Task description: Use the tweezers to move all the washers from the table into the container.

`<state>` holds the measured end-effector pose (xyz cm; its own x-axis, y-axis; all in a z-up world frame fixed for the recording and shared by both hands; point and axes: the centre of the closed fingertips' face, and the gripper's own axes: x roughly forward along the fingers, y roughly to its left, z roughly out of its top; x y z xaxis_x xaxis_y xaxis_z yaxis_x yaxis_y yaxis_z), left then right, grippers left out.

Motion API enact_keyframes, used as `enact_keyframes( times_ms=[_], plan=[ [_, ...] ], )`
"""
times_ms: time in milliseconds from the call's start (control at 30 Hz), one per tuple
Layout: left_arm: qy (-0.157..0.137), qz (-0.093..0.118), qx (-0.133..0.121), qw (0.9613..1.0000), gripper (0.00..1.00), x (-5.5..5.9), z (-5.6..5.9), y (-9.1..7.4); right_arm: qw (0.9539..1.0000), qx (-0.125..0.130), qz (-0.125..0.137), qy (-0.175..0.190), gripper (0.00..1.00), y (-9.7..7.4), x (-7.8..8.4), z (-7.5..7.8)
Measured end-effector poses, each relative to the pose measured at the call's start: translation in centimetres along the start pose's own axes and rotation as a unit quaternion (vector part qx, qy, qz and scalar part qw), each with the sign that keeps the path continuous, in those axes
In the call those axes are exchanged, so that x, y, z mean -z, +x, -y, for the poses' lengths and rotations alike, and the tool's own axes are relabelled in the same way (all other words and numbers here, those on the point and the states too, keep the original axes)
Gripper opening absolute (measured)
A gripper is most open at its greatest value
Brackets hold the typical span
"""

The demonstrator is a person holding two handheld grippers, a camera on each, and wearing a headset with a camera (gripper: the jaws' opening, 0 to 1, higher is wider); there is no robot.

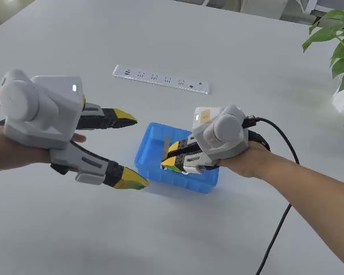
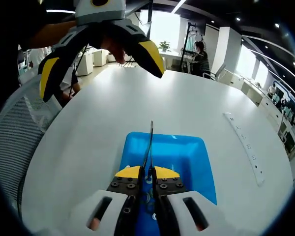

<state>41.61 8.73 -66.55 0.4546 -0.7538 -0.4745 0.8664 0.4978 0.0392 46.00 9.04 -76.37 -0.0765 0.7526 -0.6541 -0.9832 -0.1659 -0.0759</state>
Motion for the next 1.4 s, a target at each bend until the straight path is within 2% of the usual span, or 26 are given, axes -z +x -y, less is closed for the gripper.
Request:
enact_keyframes(
  times_ms=[200,400,667,900,1100,1400],
  plan=[
    [0.023,-0.01,0.011,0.9996,0.5,-0.5,-1.0,1.2,1.0,-0.002,-0.001,-0.002,0.09,0.0,0.0,0.1],
    [0.041,-0.027,0.017,0.9987,0.31,-0.4,-2.1,2.2,1.0,0.0,-0.001,-0.001,0.09,0.0,0.0,0.0],
    [0.048,-0.036,0.034,0.9976,0.23,-0.2,-2.6,3.6,1.0,-0.002,-0.004,-0.007,0.09,-0.1,0.1,0.0],
    [0.058,-0.051,0.064,0.9949,0.14,0.3,-2.2,4.8,0.9998,-0.004,-0.008,-0.018,0.09,-0.1,0.0,-0.2],
    [0.066,-0.058,0.07,0.9937,0.06,0.6,-2.2,5.2,0.9995,-0.007,-0.013,-0.027,0.09,0.0,0.1,-0.3],
    [0.072,-0.054,0.075,0.9932,0.05,0.5,-2.2,5.3,0.9991,-0.004,-0.018,-0.038,0.1,-0.1,0.2,-0.2]
  ],
)
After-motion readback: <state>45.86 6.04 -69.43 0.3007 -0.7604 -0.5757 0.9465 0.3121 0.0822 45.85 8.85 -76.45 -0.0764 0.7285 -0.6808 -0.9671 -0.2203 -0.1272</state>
